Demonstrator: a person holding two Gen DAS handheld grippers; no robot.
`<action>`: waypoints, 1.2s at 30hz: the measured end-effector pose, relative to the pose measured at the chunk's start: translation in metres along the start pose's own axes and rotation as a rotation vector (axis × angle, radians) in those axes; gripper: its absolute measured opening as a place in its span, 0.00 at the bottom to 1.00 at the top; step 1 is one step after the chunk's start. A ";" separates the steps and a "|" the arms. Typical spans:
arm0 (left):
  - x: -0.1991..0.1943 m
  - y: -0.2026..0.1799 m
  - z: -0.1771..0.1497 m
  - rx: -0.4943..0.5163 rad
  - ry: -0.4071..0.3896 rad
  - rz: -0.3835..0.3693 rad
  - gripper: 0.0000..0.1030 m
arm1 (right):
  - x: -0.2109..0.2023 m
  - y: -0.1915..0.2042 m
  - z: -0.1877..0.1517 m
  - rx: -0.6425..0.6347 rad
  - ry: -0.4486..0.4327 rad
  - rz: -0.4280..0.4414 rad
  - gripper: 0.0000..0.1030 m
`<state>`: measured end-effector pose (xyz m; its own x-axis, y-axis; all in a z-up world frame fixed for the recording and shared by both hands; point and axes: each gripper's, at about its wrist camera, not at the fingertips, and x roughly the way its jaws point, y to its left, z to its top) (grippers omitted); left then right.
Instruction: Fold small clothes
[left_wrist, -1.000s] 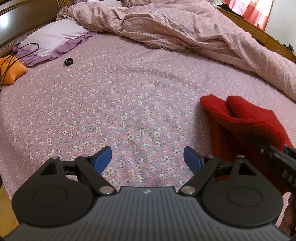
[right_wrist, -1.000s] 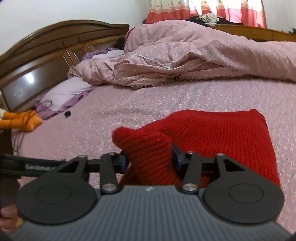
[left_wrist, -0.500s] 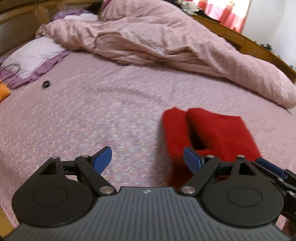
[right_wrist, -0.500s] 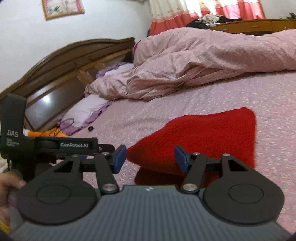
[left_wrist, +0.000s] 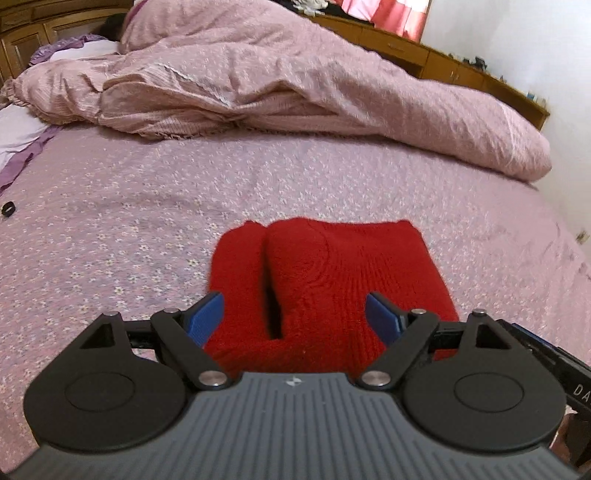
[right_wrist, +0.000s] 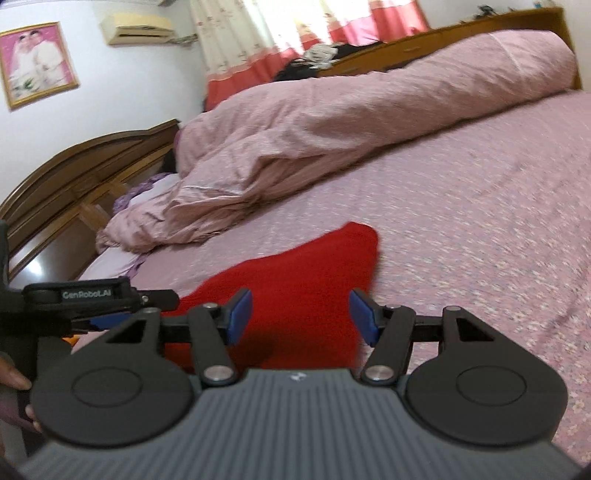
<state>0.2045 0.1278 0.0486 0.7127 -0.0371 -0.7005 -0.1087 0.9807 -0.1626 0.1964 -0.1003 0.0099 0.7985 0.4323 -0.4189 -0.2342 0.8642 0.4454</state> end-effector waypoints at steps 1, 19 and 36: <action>0.005 -0.002 -0.001 0.000 0.007 0.005 0.83 | 0.003 -0.004 0.000 0.012 0.005 -0.004 0.60; 0.013 0.045 -0.024 -0.197 0.013 -0.108 0.22 | 0.056 -0.039 -0.010 0.294 0.135 0.217 0.63; 0.017 0.077 -0.048 -0.217 0.013 -0.013 0.51 | 0.058 0.014 -0.014 0.001 0.158 0.162 0.65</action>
<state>0.1749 0.1937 -0.0092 0.7060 -0.0533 -0.7062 -0.2472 0.9159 -0.3162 0.2317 -0.0595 -0.0194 0.6537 0.6008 -0.4601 -0.3522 0.7797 0.5178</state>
